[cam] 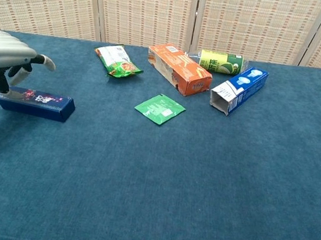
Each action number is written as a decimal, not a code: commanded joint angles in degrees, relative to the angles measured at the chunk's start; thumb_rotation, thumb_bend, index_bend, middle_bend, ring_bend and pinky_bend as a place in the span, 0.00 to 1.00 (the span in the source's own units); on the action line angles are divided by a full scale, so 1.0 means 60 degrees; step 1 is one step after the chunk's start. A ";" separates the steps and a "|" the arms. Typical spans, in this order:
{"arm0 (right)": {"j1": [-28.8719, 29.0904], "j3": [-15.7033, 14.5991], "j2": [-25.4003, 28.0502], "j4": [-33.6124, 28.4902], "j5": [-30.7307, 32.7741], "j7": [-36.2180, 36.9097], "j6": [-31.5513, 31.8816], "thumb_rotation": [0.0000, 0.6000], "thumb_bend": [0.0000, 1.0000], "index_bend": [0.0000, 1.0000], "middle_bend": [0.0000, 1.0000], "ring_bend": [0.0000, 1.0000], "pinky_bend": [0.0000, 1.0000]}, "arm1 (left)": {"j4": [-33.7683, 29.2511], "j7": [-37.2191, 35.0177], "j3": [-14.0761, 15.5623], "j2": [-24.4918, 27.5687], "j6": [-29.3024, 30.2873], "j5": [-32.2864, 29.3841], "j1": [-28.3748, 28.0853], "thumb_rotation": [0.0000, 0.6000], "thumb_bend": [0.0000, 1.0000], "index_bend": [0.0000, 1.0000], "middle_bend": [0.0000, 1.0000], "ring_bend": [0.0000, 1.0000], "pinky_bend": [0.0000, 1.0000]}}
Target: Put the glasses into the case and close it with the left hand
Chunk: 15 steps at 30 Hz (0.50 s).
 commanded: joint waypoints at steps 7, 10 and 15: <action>-0.0022 0.0025 -0.0026 0.0051 0.0077 0.0044 -0.0015 1.00 0.20 0.29 0.30 0.30 0.24 | 0.0434 0.0713 0.0219 -0.0391 -0.0443 -0.1105 -0.0464 1.00 0.25 0.15 0.96 0.88 0.96; 0.0005 0.0029 -0.0029 0.0065 0.0108 0.0028 -0.0092 1.00 0.20 0.29 0.30 0.30 0.24 | 0.0184 0.0920 0.0334 -0.0283 -0.0408 -0.1397 -0.0523 1.00 0.25 0.15 0.97 0.90 0.97; 0.0070 0.0060 -0.0045 0.0056 0.0106 0.0007 -0.0171 1.00 0.20 0.29 0.30 0.30 0.24 | 0.0204 0.1152 0.0503 -0.0353 -0.0445 -0.1845 -0.0650 1.00 0.25 0.15 0.98 0.90 0.97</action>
